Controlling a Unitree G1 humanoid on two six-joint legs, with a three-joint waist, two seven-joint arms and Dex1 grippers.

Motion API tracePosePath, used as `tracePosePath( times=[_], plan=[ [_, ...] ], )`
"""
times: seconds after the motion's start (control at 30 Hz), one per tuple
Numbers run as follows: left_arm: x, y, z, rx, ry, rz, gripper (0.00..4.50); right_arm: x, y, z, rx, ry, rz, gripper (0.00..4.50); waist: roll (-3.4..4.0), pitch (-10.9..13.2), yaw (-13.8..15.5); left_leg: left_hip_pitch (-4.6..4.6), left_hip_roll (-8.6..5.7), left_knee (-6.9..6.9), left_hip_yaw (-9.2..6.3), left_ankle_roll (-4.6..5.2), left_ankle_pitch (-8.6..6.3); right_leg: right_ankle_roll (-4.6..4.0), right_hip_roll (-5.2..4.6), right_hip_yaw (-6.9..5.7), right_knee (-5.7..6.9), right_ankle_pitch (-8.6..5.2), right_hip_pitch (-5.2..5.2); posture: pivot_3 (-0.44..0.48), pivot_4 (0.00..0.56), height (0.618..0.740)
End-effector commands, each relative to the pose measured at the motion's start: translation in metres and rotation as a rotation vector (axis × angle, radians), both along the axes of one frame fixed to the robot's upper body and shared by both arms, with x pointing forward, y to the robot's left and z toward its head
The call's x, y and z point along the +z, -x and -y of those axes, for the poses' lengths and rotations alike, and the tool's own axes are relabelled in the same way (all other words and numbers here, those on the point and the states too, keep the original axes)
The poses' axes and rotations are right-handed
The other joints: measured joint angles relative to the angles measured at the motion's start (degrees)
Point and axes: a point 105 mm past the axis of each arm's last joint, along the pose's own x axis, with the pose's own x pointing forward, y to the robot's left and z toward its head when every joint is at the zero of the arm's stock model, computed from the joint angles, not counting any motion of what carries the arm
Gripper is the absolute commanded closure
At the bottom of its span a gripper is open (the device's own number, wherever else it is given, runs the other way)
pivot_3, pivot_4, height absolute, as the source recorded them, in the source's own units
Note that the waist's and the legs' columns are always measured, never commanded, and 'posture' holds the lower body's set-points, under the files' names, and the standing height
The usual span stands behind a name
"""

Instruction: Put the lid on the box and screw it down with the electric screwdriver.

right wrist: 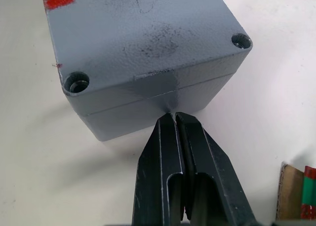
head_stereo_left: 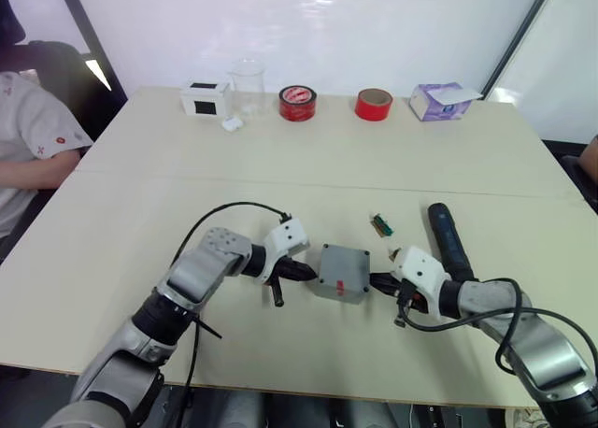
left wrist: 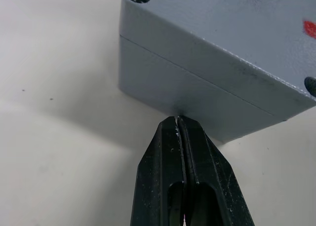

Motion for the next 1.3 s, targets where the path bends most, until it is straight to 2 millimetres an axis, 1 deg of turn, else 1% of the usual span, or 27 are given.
tracePosePath(
  times=[0.03, 0.13, 0.2, 0.27, 0.33, 0.37, 0.43, 0.47, 0.53, 0.57, 0.63, 0.73, 0.77, 0.8, 0.87, 0.9, 1.0, 1.03, 1.13, 1.17, 1.2, 1.23, 1.27, 1.3],
  plan=[
    [0.012, 0.005, 0.007, -0.035, 0.039, 0.024, 4.5, 0.018, -0.002, -0.004, 0.039, -0.019, 0.064, 4.45, 0.0, 0.0, -0.01, 0.0, 0.0, 0.0, 0.0, 0.0, 0.0, 0.0, 0.0, 0.0, 0.0, 0.0, 0.0, 0.0, 0.15, 0.74],
    [0.023, -0.002, -0.003, 0.022, 0.061, 0.036, 4.5, 0.03, -0.005, 0.009, 0.007, -0.01, 0.083, 4.45, 0.01, 0.01, 0.01, 0.0, 0.0, 0.0, 0.0, 0.0, 0.0, 0.01, 0.0, 0.0, 0.0, 0.0, 0.0, 0.0, 0.15, 0.74],
    [0.032, -0.006, -0.011, 0.065, 0.082, 0.034, 4.5, 0.042, 0.002, 0.014, 0.019, -0.079, 0.032, 4.45, 0.01, 0.01, 0.01, 0.0, 0.02, 0.0, 0.0, 0.0, 0.0, 0.01, -0.01, 0.0, 0.0, 0.01, 0.0, 0.0, 0.15, 0.74],
    [0.046, -0.011, -0.019, 0.121, 0.124, 0.03, 4.5, 0.053, 0.007, 0.023, 0.008, -0.134, -0.014, 4.45, 0.01, 0.01, 0.0, 0.0, 0.06, 0.0, -0.01, 0.0, 0.0, 0.04, -0.02, 0.0, 0.0, 0.02, 0.0, 0.0, 0.15, 0.74],
    [0.062, -0.018, -0.027, 0.191, 0.185, 0.038, 4.5, 0.073, -0.002, 0.036, -0.088, -0.224, 0.01, 4.45, 0.01, 0.01, -0.01, 0.0, 0.09, 0.0, -0.06, 0.0, 0.0, 0.12, 0.0, -0.01, 0.0, 0.07, 0.01, 0.0, 0.15, 0.74],
    [0.071, -0.023, -0.03, 0.229, 0.226, 0.059, 4.5, 0.084, -0.009, 0.043, -0.148, -0.277, 0.049, 4.45, 0.01, 0.01, -0.06, 0.0, 0.09, 0.0, -0.06, 0.0, 0.0, 0.13, 0.0, -0.02, 0.01, 0.08, 0.01, 0.0, 0.15, 0.74],
    [0.088, -0.036, -0.035, 0.337, 0.305, 0.119, 4.5, 0.099, -0.02, 0.053, -0.245, -0.385, 0.109, 4.45, 0.01, 0.01, -0.02, 0.0, 0.09, 0.0, -0.07, 0.0, 0.0, 0.13, -0.01, -0.02, 0.03, 0.09, 0.01, 0.0, 0.15, 0.74],
    [0.097, -0.042, -0.037, 0.395, 0.363, 0.152, 4.5, 0.103, -0.023, 0.055, -0.283, -0.437, 0.127, 4.45, 0.01, 0.01, -0.01, 0.01, 0.08, 0.0, -0.07, 0.0, 0.0, 0.13, -0.02, -0.02, 0.05, 0.09, 0.01, 0.0, 0.15, 0.74],
    [0.111, -0.046, -0.038, 0.446, 0.453, 0.233, 4.5, 0.104, -0.028, 0.058, -0.346, -0.525, 0.132, 4.45, 0.0, 0.01, 0.09, 0.01, 0.08, 0.0, -0.1, -0.01, 0.0, 0.17, -0.02, -0.02, 0.05, 0.12, 0.02, 0.0, 0.15, 0.74],
    [0.113, -0.045, -0.039, 0.452, 0.47, 0.255, 4.5, 0.102, -0.028, 0.057, -0.359, -0.544, 0.125, 4.45, 0.0, 0.01, 0.08, 0.0, 0.08, 0.0, -0.11, -0.01, 0.0, 0.19, -0.03, -0.03, 0.06, 0.13, 0.02, 0.0, 0.15, 0.74],
    [0.113, -0.038, -0.037, 0.429, 0.478, 0.243, 4.5, 0.098, -0.029, 0.053, -0.391, -0.579, 0.119, 4.45, 0.02, 0.0, 0.01, -0.01, 0.06, -0.02, -0.11, -0.01, 0.0, 0.21, -0.05, -0.03, 0.09, 0.14, 0.01, 0.0, 0.15, 0.74],
    [0.105, -0.021, -0.036, 0.307, 0.472, 0.117, 4.5, 0.097, -0.034, 0.05, -0.451, -0.625, 0.126, 4.45, 0.08, 0.02, -0.27, -0.01, 0.06, -0.05, -0.07, -0.01, 0.0, 0.2, -0.05, -0.03, 0.12, 0.14, -0.04, 0.0, 0.15, 0.74],
    [0.105, -0.018, -0.041, 0.301, 0.475, 0.114, 4.5, 0.099, -0.034, 0.046, -0.459, -0.646, 0.131, 4.45, 0.1, 0.03, -0.28, -0.01, 0.06, -0.04, -0.06, -0.03, 0.01, 0.19, -0.05, -0.03, 0.18, 0.13, -0.07, 0.0, 0.15, 0.74],
    [0.102, -0.017, -0.044, 0.294, 0.449, 0.123, 4.5, 0.104, -0.038, 0.044, -0.479, -0.722, 0.125, 4.45, 0.12, 0.03, -0.33, 0.0, 0.06, -0.05, -0.06, -0.04, 0.02, 0.18, -0.04, -0.03, 0.19, 0.13, -0.07, 0.0, 0.15, 0.74],
    [0.106, -0.014, -0.045, 0.263, 0.472, 0.105, 4.5, 0.114, -0.049, 0.04, -0.527, -0.82, 0.162, 4.45, 0.21, 0.09, -0.65, 0.03, 0.09, -0.04, -0.06, -0.05, 0.02, 0.14, -0.01, -0.02, 0.23, 0.1, -0.08, 0.0, 0.15, 0.74],
    [0.109, -0.012, -0.045, 0.249, 0.499, 0.089, 4.5, 0.114, -0.054, 0.039, -0.56, -0.818, 0.188, 4.45, 0.25, 0.12, -0.64, 0.03, 0.08, -0.04, -0.06, -0.08, 0.04, 0.13, -0.01, -0.02, 0.27, 0.1, -0.1, 0.0, 0.15, 0.74],
    [0.11, -0.003, -0.039, 0.219, 0.53, 0.059, 4.5, 0.103, -0.054, 0.037, -0.564, -0.726, 0.229, 3.71, 0.26, 0.12, 0.03, 0.01, 0.06, -0.05, -0.1, -0.09, 0.05, 0.1, -0.02, -0.04, 0.29, 0.09, -0.08, 0.0, 0.15, 0.74],
    [0.11, 0.002, -0.037, 0.208, 0.531, 0.046, 4.5, 0.101, -0.05, 0.038, -0.549, -0.704, 0.228, 3.37, 0.26, 0.12, 0.07, -0.01, 0.04, -0.05, -0.11, -0.09, 0.05, 0.12, -0.03, -0.05, 0.25, 0.1, -0.08, 0.0, 0.15, 0.74],
    [0.108, 0.019, -0.033, 0.159, 0.508, 0.02, 4.5, 0.099, -0.041, 0.041, -0.513, -0.665, 0.217, 2.22, 0.29, 0.15, -0.15, -0.08, 0.01, -0.06, -0.07, -0.08, 0.04, 0.19, -0.07, -0.03, 0.08, 0.13, -0.07, 0.0, 0.15, 0.74],
    [0.106, 0.024, -0.032, 0.141, 0.487, 0.019, 4.5, 0.098, -0.039, 0.042, -0.494, -0.653, 0.211, 1.71, 0.3, 0.15, -0.17, -0.1, -0.03, -0.05, -0.02, -0.08, 0.04, 0.19, -0.12, 0.01, 0.06, 0.14, -0.08, 0.0, 0.15, 0.74],
    [0.103, 0.031, -0.031, 0.108, 0.441, 0.023, 4.5, 0.097, -0.035, 0.044, -0.471, -0.618, 0.201, 1.5, 0.29, 0.15, -0.35, -0.09, -0.05, -0.05, 0.0, -0.08, 0.04, 0.19, -0.14, 0.02, 0.06, 0.14, -0.08, 0.0, 0.15, 0.74],
    [0.101, 0.036, -0.029, 0.08, 0.408, 0.028, 4.5, 0.096, -0.031, 0.048, -0.452, -0.591, 0.185, 0.93, 0.3, 0.15, -0.4, -0.08, -0.05, -0.05, 0.01, -0.08, 0.04, 0.18, -0.14, 0.03, 0.05, 0.13, -0.07, 0.0, 0.15, 0.74],
    [0.1, 0.04, -0.026, 0.062, 0.388, 0.032, 4.5, 0.094, -0.029, 0.052, -0.441, -0.572, 0.173, 0.6, 0.3, 0.15, -0.39, -0.05, -0.05, -0.05, 0.01, -0.07, 0.04, 0.16, -0.14, 0.03, 0.06, 0.12, -0.06, 0.0, 0.15, 0.74],
    [0.098, 0.042, -0.026, 0.038, 0.36, 0.04, 4.5, 0.088, -0.023, 0.053, -0.414, -0.541, 0.125, 0.18, 0.3, 0.15, -0.3, -0.03, -0.04, -0.05, 0.0, -0.07, 0.04, 0.06, -0.12, 0.03, 0.08, 0.06, -0.06, 0.0, 0.15, 0.74]
  ],
)
